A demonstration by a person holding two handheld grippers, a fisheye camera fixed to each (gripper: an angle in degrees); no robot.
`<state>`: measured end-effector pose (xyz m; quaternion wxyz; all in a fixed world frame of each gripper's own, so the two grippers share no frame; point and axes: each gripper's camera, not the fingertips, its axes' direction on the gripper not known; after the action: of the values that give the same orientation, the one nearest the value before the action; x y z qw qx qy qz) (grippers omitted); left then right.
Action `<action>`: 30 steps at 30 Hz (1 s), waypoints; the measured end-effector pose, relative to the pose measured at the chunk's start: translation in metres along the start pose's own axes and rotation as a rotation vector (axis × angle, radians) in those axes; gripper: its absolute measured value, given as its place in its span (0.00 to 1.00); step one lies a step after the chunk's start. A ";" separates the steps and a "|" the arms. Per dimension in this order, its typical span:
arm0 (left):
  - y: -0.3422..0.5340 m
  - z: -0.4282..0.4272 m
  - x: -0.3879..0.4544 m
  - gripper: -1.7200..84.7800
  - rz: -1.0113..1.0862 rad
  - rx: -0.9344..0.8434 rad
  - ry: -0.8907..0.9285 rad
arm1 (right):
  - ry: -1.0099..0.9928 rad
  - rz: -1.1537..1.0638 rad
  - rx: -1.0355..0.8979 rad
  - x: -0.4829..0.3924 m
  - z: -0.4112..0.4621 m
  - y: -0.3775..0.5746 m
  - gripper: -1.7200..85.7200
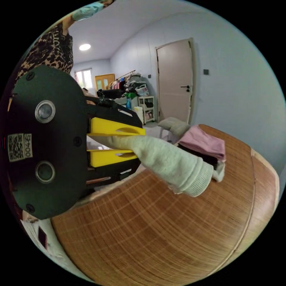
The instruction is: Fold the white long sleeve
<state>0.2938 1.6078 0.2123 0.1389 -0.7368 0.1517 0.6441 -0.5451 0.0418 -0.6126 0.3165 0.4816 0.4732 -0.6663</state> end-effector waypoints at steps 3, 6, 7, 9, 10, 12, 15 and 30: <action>-0.068 0.009 0.037 0.11 0.193 0.012 -0.094 | -0.044 -0.085 0.122 0.026 -0.020 -0.027 0.11; -0.129 0.032 0.025 0.12 0.220 0.016 -0.141 | -0.002 -0.082 0.164 0.077 -0.005 -0.054 0.11; -0.154 0.048 0.004 0.12 0.183 0.000 -0.142 | 0.005 -0.040 0.173 0.109 0.009 -0.064 0.11; -0.187 0.078 -0.036 0.11 0.131 -0.049 -0.148 | 0.045 0.057 0.165 0.160 0.038 -0.077 0.11; -0.205 0.101 -0.066 0.11 0.088 -0.096 -0.180 | 0.083 0.135 0.128 0.192 0.059 -0.082 0.11; -0.223 0.132 -0.106 0.11 -0.003 -0.177 -0.245 | 0.140 0.259 0.073 0.230 0.087 -0.081 0.11; -0.229 0.159 -0.130 0.11 -0.065 -0.226 -0.303 | 0.072 0.312 0.164 0.252 0.093 -0.061 0.11; -0.142 0.106 -0.116 0.18 -0.159 -0.093 -0.120 | 0.161 0.337 0.054 0.198 0.005 -0.091 0.17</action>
<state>0.2401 1.7854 0.3145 0.1642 -0.7122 0.0540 0.6804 -0.6929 0.0760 -0.7685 0.3716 0.6141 0.3919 -0.5756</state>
